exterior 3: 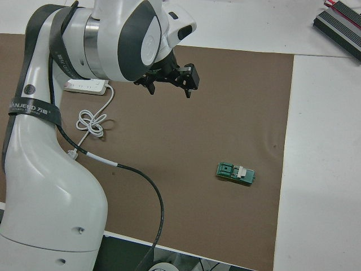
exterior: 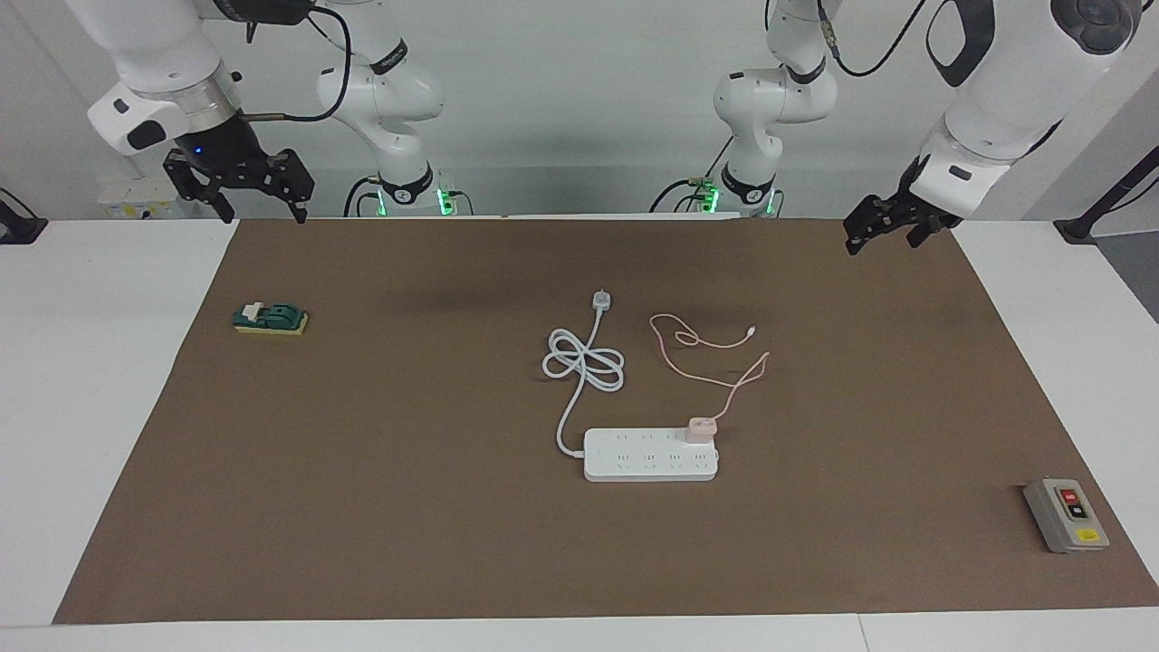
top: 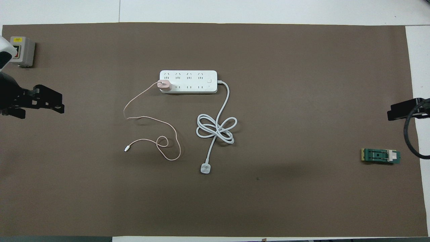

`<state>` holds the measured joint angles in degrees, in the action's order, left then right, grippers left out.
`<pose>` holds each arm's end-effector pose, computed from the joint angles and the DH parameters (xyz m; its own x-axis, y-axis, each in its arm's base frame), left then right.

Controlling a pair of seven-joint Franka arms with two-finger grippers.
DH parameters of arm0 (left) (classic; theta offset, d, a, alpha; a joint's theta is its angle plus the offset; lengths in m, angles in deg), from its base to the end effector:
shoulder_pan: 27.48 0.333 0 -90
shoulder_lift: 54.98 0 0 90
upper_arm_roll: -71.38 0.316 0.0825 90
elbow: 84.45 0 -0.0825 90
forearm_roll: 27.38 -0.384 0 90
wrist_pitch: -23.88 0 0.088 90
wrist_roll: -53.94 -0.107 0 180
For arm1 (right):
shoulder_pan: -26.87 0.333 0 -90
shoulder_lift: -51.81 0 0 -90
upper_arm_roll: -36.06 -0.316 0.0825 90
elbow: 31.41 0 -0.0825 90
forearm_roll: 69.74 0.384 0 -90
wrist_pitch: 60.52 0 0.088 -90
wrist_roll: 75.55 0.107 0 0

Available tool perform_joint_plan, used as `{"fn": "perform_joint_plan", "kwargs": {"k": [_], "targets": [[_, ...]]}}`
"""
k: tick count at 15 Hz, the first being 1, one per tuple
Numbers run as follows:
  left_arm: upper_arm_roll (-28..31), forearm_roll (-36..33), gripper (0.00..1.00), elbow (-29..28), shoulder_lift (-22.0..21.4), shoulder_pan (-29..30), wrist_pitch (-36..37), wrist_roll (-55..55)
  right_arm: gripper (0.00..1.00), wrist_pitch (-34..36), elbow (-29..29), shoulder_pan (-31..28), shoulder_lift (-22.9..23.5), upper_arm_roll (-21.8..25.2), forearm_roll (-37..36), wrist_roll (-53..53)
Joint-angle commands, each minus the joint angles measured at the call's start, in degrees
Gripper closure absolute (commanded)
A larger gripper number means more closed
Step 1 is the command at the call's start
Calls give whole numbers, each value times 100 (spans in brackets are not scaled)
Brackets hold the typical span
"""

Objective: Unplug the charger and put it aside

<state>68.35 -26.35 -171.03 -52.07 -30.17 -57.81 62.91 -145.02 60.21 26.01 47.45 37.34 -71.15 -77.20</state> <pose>0.5514 -0.0566 0.6124 0.9890 0.0547 -0.1372 0.0551 -0.9985 -0.0007 0.5201 -0.0228 0.6440 0.9988 -0.0107 -0.0488 -0.0097 -0.9997 0.0215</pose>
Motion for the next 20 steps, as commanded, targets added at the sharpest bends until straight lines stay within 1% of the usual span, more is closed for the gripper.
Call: {"fn": "perform_joint_plan", "kwargs": {"k": [1, 8, 10, 11, 13, 16, 19, 20], "targets": [[-5, -41, 0, -87, -80, -3, -101, -27, 0, -93, 66, -46, -65, -32, 105, -116], [13, -32, 0, -87, -80, -3, -101, -36, 0, -181, 48, -37, -65, -40, 61, -274], [13, -23, 0, -35, -72, -3, -101, -18, 0, -295, 57, -46, -56, -40, 105, -161], [13, -15, 0, 27, -72, -3, -101, -18, 0, -304, 57, -46, -48, -40, 175, 75], [13, -15, 0, 54, -72, -3, -110, -18, 0, -278, 66, -46, 14, -40, 525, 899], [22, -15, 0, 54, -63, -3, -127, 8, 0, -295, 66, -28, 224, -40, 1141, 2323], [-48, -23, 0, 45, -10, -3, -84, 122, 0, -357, 40, 138, 523, -40, 1904, 4000], [-40, -23, 0, 54, -1, -3, -57, 366, 0, -453, 22, 139, 680, -40, 2220, 4476]]}}
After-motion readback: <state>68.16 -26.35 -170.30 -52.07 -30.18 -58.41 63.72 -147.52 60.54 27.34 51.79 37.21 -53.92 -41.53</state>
